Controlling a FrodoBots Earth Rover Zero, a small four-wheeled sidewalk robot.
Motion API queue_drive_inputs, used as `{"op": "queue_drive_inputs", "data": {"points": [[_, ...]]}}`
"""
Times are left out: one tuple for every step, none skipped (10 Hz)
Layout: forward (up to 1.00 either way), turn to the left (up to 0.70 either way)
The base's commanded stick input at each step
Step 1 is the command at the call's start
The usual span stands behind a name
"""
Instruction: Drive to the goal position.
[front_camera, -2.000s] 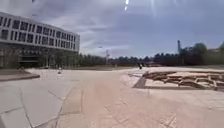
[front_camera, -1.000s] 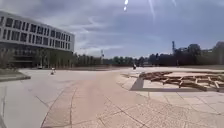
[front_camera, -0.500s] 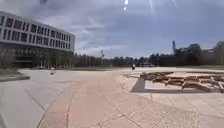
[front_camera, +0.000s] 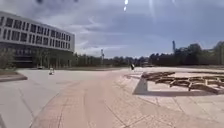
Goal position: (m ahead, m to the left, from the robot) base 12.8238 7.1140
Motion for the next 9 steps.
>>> {"op": "queue_drive_inputs", "data": {"points": [[0.50, -0.50], [0.50, -0.50], [0.50, -0.33], [0.50, 0.00], [0.44, 0.00], [0.27, 0.00], [0.00, 0.00], [0.00, 0.00], [0.00, 0.00]]}}
